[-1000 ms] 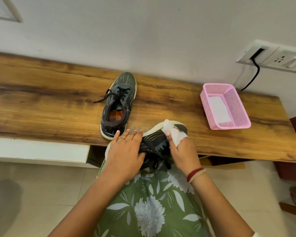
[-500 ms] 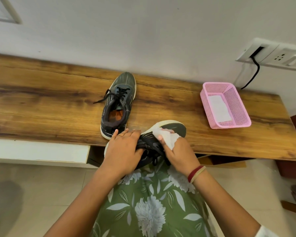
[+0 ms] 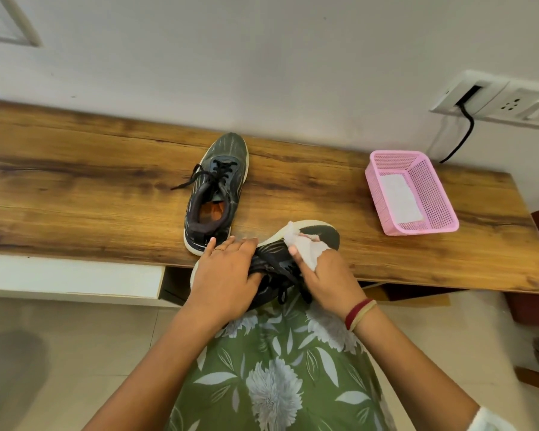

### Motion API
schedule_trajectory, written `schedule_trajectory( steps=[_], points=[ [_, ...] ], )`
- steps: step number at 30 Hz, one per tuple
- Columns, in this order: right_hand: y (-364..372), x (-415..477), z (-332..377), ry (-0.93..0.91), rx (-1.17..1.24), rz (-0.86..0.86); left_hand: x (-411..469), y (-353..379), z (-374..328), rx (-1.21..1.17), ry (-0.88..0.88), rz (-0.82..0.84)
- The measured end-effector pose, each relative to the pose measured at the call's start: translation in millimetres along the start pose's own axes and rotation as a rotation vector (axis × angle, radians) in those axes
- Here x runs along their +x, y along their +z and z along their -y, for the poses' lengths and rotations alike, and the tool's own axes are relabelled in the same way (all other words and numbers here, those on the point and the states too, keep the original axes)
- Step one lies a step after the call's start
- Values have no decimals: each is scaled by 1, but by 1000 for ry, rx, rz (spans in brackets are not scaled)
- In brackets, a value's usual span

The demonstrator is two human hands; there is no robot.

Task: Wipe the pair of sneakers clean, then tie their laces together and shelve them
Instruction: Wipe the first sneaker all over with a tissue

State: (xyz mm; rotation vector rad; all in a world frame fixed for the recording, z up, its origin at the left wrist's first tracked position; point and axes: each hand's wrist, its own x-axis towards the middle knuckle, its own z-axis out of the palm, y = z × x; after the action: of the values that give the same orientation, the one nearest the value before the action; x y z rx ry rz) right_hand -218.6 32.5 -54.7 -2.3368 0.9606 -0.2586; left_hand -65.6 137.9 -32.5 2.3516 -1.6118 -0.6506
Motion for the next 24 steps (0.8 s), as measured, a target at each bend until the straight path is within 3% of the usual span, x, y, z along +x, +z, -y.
schedule_trajectory(
  steps=[2,4,7,10,12,14,17,21,24],
  points=[
    [-9,0,0,33,164,-65,-1,1,0,0,4,-3],
    [-22,2,-8,151,302,-260,-2,2,-1,7,4,-5],
    [-25,8,-25,306,270,-483,-3,4,-2,20,9,-8],
    [-1,7,-26,389,198,-249,-2,4,-1,19,7,-7],
    [12,0,-23,234,155,-143,1,2,2,10,-4,4],
    [9,0,-28,167,145,-145,4,1,4,2,-2,19],
    [3,5,-36,230,92,-215,5,1,5,3,-3,28],
    [8,3,-16,111,141,-89,5,0,4,-13,-1,6],
    [2,6,-14,144,188,-143,3,1,2,-26,9,4]
  ],
)
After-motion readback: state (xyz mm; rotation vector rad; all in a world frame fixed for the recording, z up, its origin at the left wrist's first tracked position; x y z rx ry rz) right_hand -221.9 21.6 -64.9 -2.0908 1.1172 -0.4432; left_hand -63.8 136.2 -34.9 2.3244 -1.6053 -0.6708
